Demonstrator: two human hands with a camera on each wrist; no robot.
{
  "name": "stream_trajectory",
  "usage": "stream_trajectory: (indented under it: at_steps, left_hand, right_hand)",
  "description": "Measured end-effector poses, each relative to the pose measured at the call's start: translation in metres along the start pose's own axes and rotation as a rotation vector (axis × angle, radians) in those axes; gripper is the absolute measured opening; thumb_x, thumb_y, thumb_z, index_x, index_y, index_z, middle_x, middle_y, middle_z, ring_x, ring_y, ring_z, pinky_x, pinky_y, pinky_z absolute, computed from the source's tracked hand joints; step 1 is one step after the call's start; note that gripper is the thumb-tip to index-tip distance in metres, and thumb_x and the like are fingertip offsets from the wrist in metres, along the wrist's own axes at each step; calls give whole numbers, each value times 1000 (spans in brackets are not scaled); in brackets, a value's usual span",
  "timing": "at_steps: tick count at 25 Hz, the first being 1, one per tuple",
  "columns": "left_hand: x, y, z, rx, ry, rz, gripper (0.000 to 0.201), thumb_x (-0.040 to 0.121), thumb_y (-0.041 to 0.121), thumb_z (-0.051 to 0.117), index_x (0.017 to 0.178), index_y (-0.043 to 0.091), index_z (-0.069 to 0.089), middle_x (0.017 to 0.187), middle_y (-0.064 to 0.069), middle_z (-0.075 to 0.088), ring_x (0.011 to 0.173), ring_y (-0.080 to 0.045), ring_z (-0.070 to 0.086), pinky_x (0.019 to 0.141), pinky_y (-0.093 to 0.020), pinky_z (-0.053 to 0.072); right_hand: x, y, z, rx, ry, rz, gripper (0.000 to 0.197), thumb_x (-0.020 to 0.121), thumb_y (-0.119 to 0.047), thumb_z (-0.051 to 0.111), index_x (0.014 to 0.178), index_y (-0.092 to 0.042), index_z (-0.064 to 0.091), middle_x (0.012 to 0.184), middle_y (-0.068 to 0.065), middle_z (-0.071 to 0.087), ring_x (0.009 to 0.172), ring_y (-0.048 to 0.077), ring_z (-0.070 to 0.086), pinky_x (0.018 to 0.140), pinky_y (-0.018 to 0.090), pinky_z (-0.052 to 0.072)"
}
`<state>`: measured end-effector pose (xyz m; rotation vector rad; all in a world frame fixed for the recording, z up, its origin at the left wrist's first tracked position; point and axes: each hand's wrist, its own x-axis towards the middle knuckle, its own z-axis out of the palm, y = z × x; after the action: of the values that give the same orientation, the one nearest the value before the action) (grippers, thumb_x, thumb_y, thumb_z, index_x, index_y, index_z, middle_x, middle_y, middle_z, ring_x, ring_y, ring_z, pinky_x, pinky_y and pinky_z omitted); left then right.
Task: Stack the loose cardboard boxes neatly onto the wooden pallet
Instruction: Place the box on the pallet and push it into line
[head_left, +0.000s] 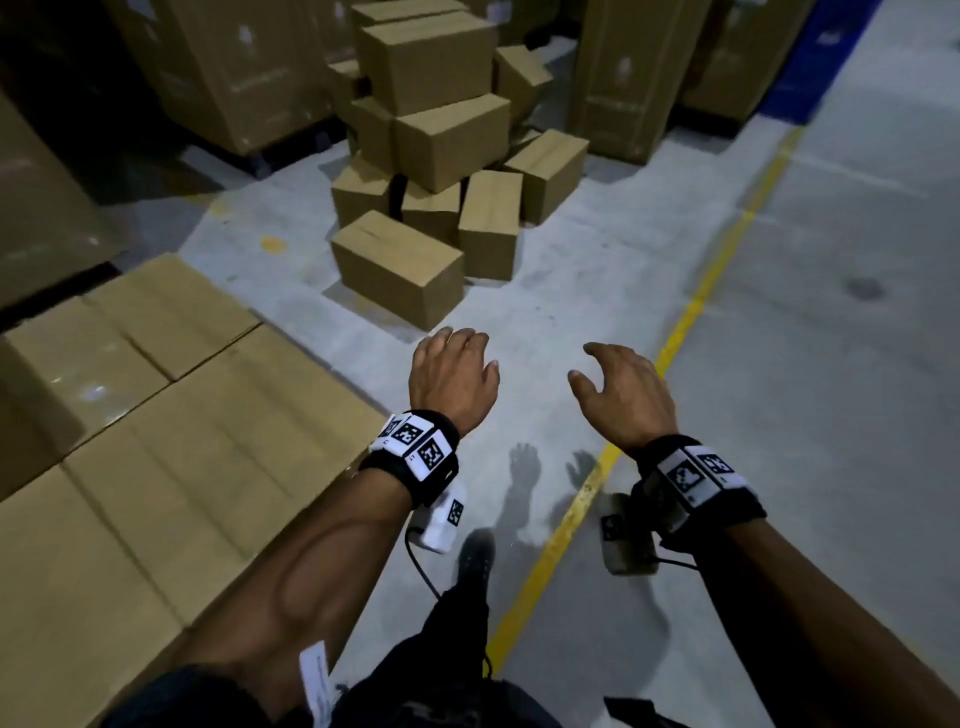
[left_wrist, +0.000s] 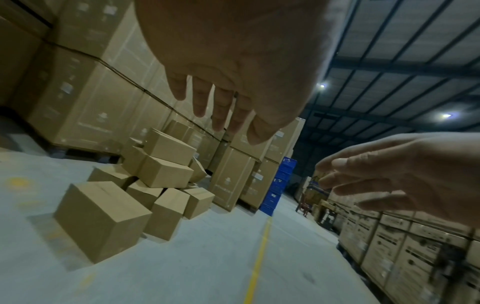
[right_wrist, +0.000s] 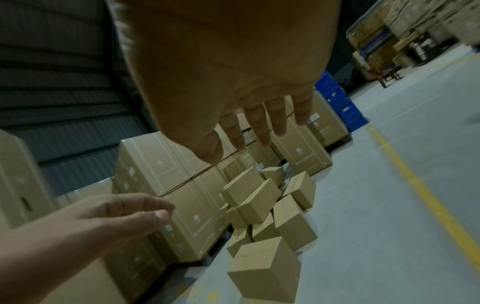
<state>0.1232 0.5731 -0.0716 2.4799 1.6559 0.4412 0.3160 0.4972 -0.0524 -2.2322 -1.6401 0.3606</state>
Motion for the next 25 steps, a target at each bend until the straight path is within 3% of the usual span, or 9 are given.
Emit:
stream_trajectory:
  at_steps: [4, 12, 18, 25]
  left_hand:
    - [120, 26, 36, -50, -17, 65, 44, 98, 33, 51, 138, 14, 53, 144, -4, 52, 137, -26, 40, 114, -40, 20]
    - [343, 85, 61, -46, -45, 160, 45, 99, 33, 48, 140, 15, 51, 147, -4, 49, 139, -26, 37, 117, -42, 19]
    - [493, 130, 120, -5, -52, 135, 46, 99, 35, 47, 142, 17, 48, 149, -3, 47, 139, -23, 37, 117, -44, 21]
    - [686, 196, 141, 22, 30, -20, 46, 99, 36, 47, 141, 18, 49, 150, -3, 46, 139, -22, 37, 117, -42, 24]
  right_hand:
    - [106, 36, -17, -20, 26, 72, 51, 100, -38, 54, 146, -17, 49, 150, 7, 49, 139, 30, 40, 110, 38, 32]
    - [294, 96, -57, 1, 93, 163, 48, 98, -36, 59, 141, -16, 54, 144, 6, 54, 136, 29, 43, 108, 38, 33]
    - [454, 172, -66, 34, 74, 134, 49, 99, -36, 57, 143, -16, 52, 147, 7, 52, 137, 29, 43, 109, 38, 32]
    - [672, 230, -135, 6, -1, -12, 51, 100, -37, 54, 147, -18, 47, 152, 7, 46, 139, 30, 40, 109, 39, 32]
